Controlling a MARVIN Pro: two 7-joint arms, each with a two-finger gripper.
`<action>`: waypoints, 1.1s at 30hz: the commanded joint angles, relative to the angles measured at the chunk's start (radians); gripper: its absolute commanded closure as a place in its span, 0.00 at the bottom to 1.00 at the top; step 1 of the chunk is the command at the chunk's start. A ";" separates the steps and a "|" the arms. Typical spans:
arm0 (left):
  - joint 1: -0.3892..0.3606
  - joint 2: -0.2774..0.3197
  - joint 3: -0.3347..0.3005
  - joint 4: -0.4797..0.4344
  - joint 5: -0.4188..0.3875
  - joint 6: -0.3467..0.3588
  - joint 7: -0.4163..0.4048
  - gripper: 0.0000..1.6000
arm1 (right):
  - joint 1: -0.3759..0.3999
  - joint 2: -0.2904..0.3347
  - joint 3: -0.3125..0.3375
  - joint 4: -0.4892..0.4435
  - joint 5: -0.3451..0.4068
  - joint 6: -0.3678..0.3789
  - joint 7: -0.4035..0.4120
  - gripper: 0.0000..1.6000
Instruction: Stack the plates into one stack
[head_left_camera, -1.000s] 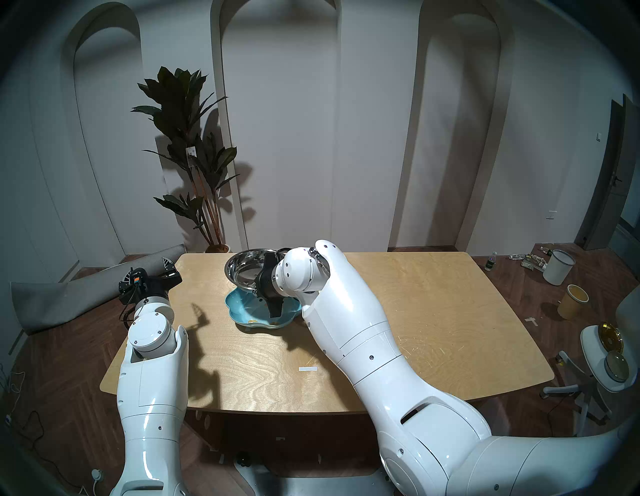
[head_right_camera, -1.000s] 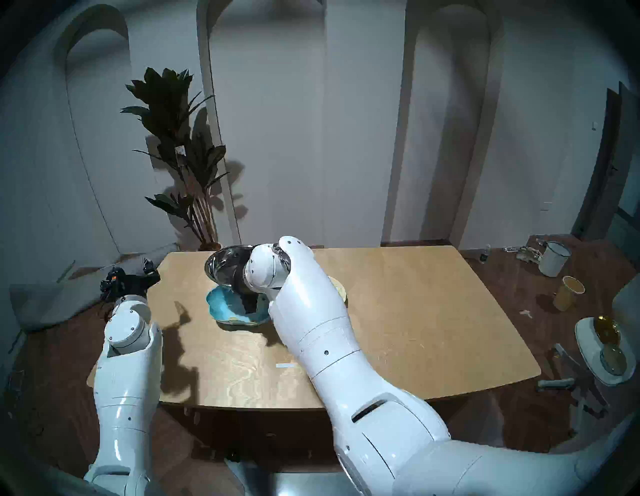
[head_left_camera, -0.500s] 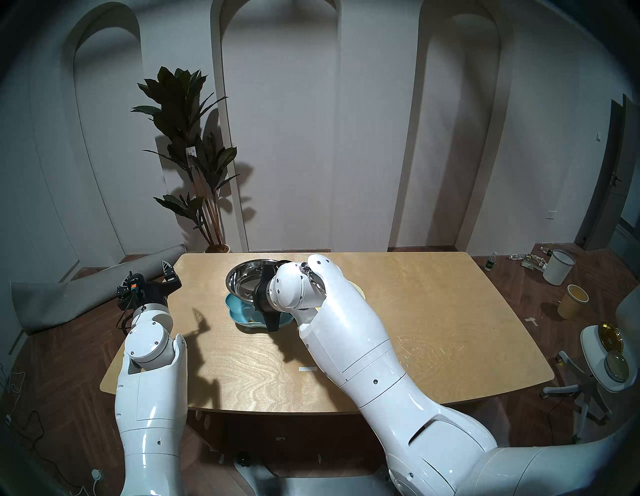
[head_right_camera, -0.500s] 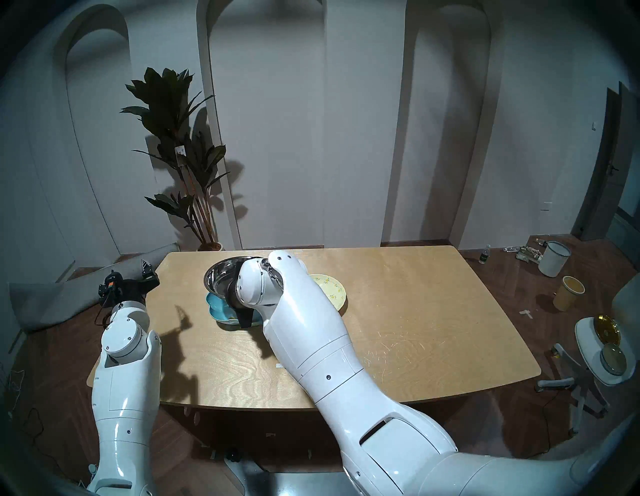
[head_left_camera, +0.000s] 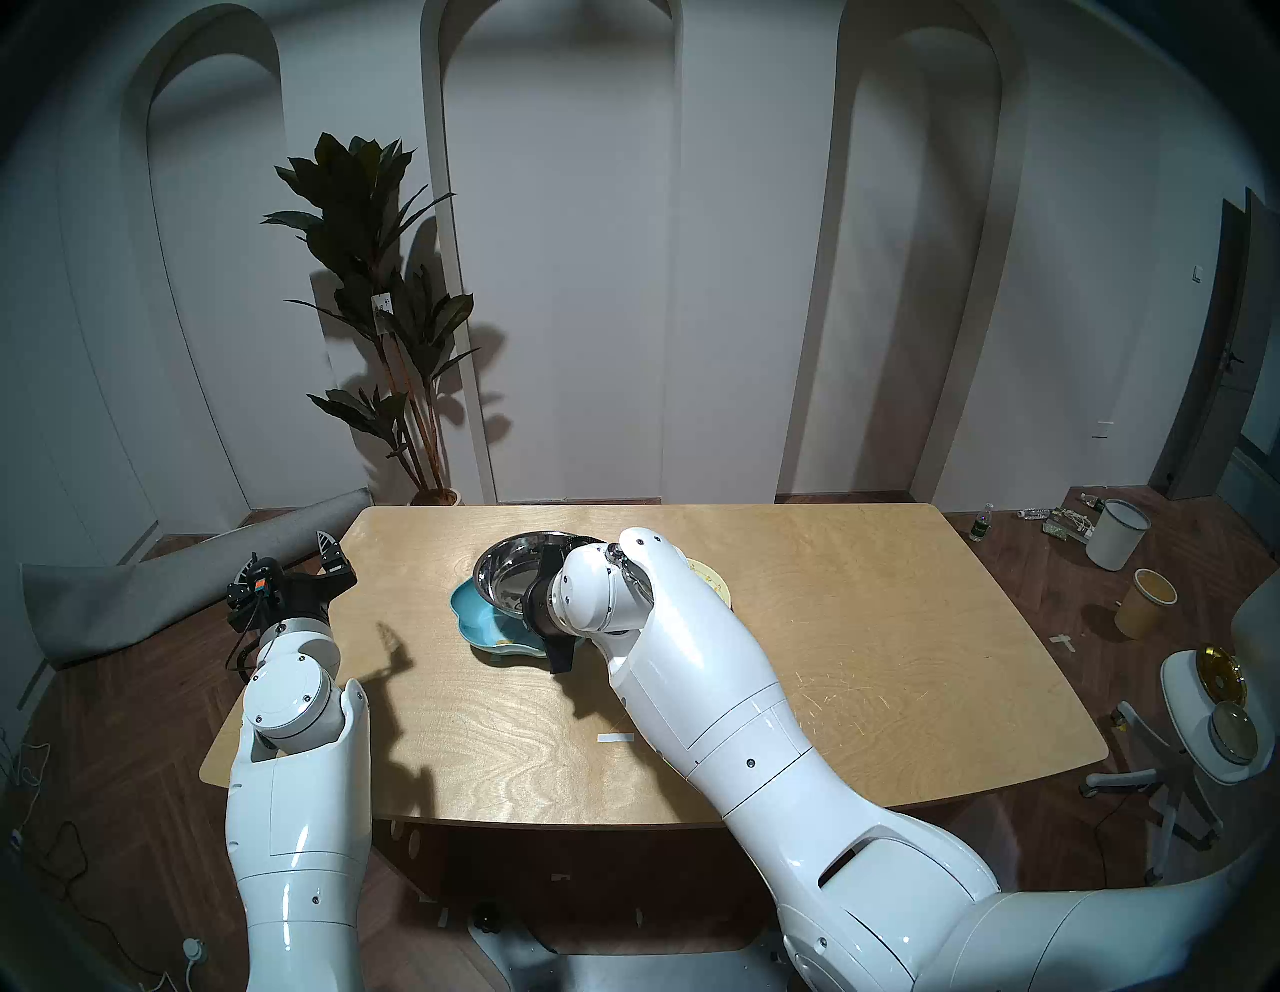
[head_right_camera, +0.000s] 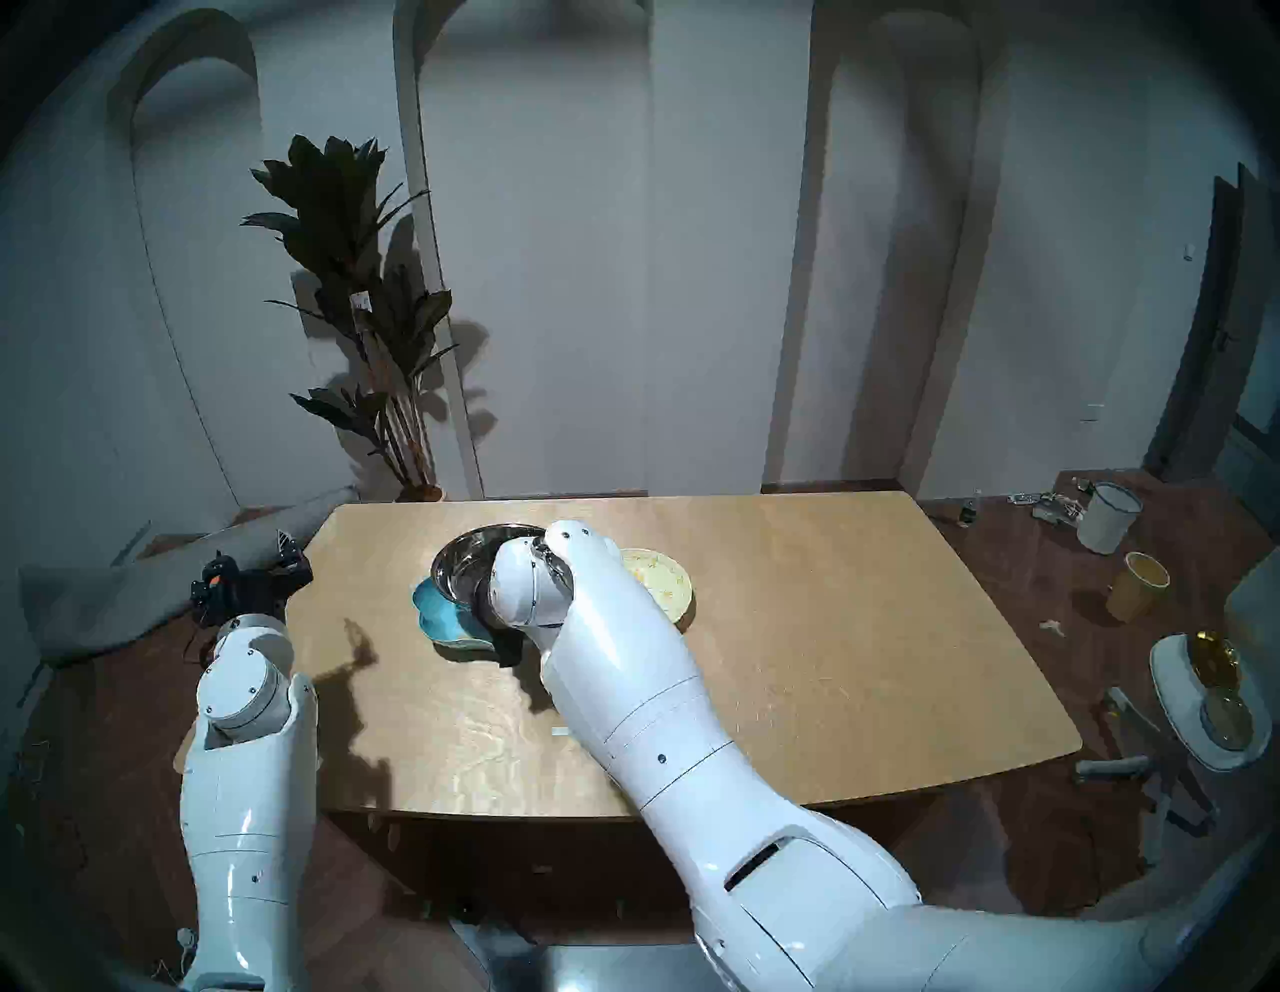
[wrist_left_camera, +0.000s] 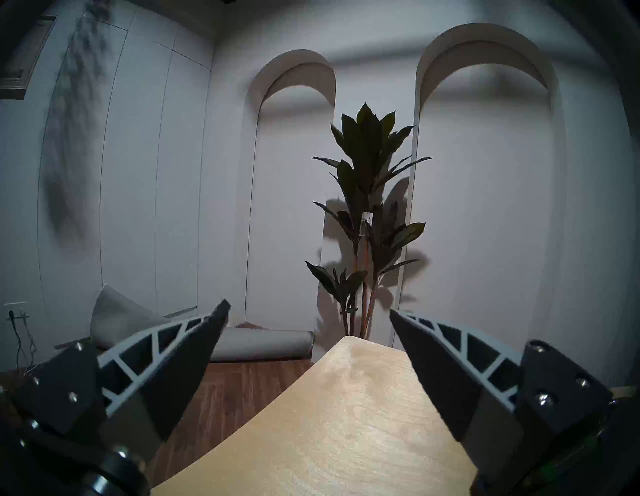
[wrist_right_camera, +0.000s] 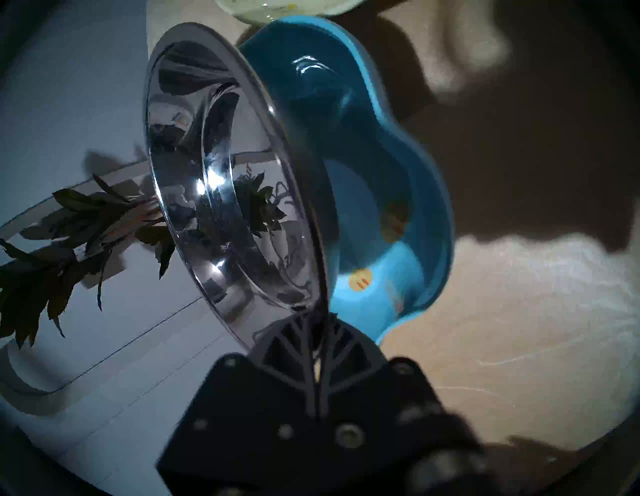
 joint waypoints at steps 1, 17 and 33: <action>-0.024 0.008 -0.001 -0.002 0.006 -0.002 0.008 0.00 | 0.059 -0.029 0.007 0.025 0.019 0.041 0.034 1.00; -0.042 0.013 -0.003 0.018 0.008 -0.005 0.017 0.00 | 0.082 -0.048 0.004 0.073 0.049 0.087 0.026 1.00; -0.020 0.009 -0.009 -0.005 0.005 -0.003 0.009 0.00 | 0.062 -0.051 0.000 0.069 0.054 0.058 0.012 1.00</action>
